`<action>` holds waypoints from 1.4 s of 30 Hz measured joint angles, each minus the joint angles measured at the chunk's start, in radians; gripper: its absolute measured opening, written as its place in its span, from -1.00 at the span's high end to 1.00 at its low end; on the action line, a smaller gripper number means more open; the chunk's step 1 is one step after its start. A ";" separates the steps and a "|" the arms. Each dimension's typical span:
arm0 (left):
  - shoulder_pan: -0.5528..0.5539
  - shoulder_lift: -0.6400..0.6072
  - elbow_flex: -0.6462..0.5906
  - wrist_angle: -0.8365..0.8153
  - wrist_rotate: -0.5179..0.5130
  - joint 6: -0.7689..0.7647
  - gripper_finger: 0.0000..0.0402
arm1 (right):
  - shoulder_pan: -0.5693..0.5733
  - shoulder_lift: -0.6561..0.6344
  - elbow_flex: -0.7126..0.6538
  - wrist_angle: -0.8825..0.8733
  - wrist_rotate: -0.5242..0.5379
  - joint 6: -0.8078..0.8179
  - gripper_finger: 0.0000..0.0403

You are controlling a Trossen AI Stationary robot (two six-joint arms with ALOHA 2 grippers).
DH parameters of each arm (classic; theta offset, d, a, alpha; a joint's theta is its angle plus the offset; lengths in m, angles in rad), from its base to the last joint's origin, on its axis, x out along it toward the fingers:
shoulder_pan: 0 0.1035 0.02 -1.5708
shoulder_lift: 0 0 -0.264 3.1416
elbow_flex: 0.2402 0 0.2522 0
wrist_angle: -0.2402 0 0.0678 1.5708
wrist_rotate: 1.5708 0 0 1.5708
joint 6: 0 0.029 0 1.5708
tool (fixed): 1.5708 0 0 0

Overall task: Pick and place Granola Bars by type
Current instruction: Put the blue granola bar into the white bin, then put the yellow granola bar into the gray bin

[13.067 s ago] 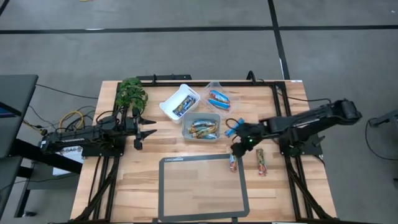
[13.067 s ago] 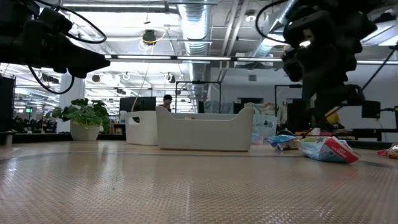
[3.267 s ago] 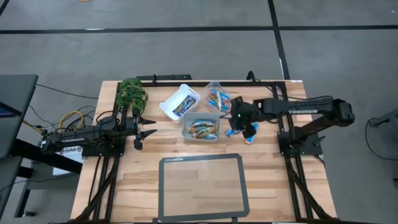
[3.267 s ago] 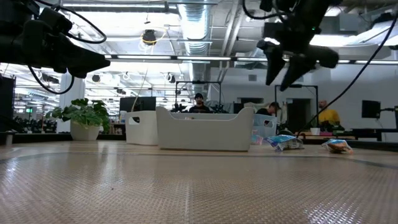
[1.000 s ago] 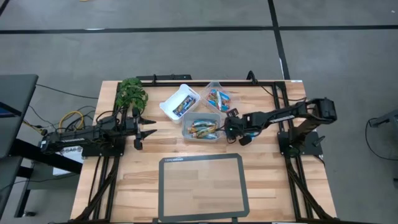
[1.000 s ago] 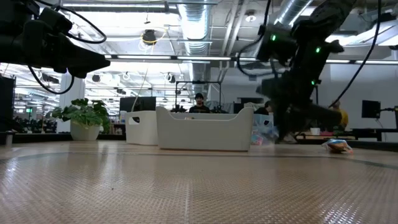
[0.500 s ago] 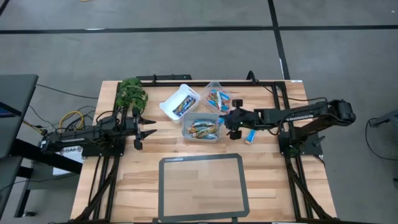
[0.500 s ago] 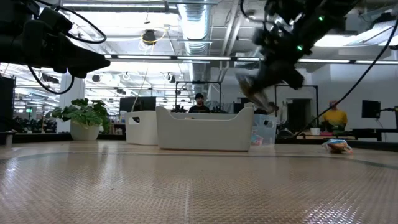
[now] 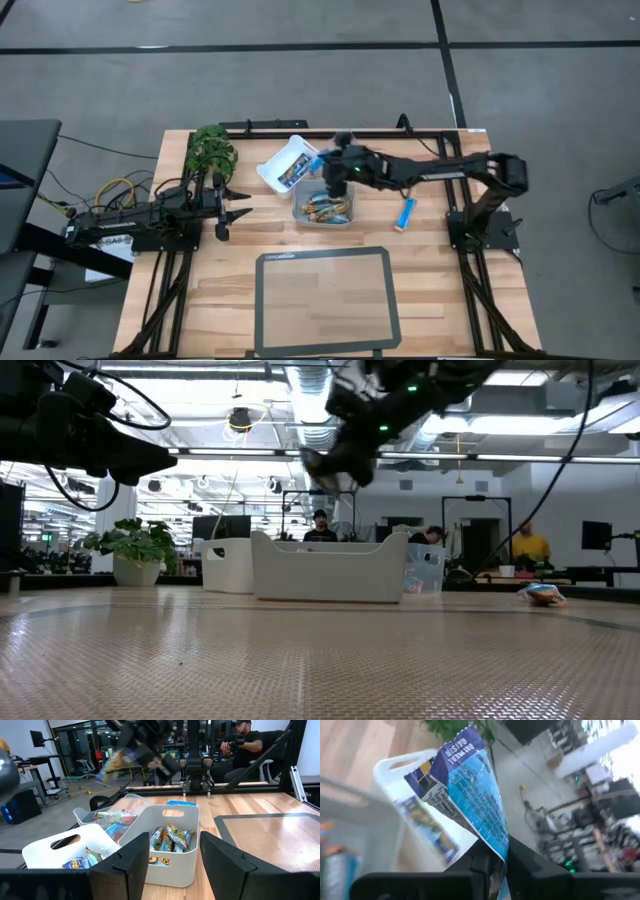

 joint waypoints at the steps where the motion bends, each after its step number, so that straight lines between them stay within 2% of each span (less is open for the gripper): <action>1: 0.000 0.000 0.000 0.000 0.001 0.000 0.16 | -0.006 0.028 0.036 0.002 -0.010 -0.032 0.82; 9: 0.000 0.000 0.000 0.000 0.000 0.000 0.16 | -0.023 0.234 0.271 -0.020 -0.025 -0.333 0.84; 12: 0.000 0.000 0.000 0.000 0.001 0.000 0.16 | -0.028 0.297 0.349 -0.020 -0.055 -0.391 0.84; 15: 0.000 0.000 0.000 0.000 0.000 0.000 0.16 | -0.031 0.352 0.425 -0.070 -0.098 -0.391 0.84; 23: 0.000 0.000 0.000 0.000 0.000 0.000 0.16 | -0.047 0.430 0.603 -0.358 -0.198 -0.308 0.83; 28: 0.000 0.000 0.000 0.000 0.000 0.000 0.16 | -0.057 0.460 0.634 -0.349 -0.203 -0.317 0.78; 33: 0.000 0.000 0.000 0.000 0.000 0.000 0.16 | -0.073 0.478 0.642 -0.371 -0.177 -0.259 0.69; 42: 0.000 0.000 0.000 0.000 -0.001 0.000 0.16 | -0.077 0.475 0.644 -0.390 -0.136 -0.227 0.39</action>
